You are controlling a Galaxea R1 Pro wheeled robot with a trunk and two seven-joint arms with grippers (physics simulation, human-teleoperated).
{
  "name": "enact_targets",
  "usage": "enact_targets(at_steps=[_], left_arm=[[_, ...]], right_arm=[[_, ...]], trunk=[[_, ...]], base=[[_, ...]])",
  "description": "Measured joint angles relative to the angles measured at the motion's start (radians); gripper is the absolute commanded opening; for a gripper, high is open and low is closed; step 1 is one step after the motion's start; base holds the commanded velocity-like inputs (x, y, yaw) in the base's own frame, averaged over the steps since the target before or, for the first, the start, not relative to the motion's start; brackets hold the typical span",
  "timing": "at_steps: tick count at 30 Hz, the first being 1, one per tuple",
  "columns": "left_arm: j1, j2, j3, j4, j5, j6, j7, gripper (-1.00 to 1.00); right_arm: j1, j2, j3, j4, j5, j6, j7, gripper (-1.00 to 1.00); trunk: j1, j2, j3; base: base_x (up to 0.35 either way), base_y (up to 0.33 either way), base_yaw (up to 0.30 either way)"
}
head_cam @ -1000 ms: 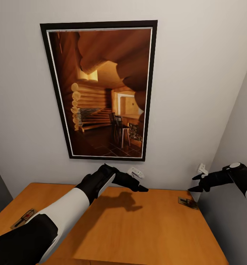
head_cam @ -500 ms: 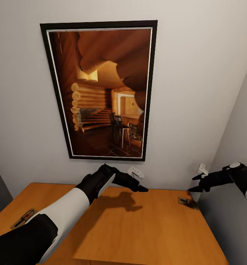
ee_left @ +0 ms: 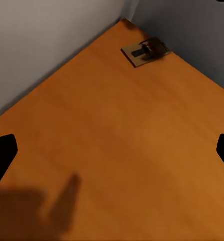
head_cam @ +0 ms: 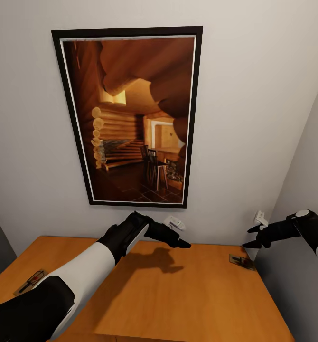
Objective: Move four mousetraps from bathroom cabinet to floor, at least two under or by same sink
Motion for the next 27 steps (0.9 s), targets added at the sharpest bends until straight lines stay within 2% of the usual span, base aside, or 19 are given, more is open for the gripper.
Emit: enact_targets(at_steps=[10, 19, 27], left_arm=[[0.0, 0.0, 0.0, 0.002, 0.0, 0.004, 0.0, 1.0], [0.0, 0.0, 0.0, 0.003, 0.0, 0.003, 0.0, 1.0], [0.0, 0.0, 0.001, 0.003, -0.001, 0.003, 0.0, 1.0]], right_arm=[[0.001, -0.008, 0.047, 0.002, -0.001, 0.01, -0.004, 1.0], [0.001, -0.01, 0.056, 0.002, -0.001, 0.014, -0.01, 1.0], [0.001, -0.01, 0.058, 0.002, 0.001, 0.02, -0.059, 1.0]], trunk=[[0.0, 0.001, 0.0], [0.0, 0.001, 0.0], [0.0, 0.001, 0.0]], base=[[0.0, 0.0, 0.0], [0.0, 0.0, 0.0], [0.0, 0.0, 0.0]])
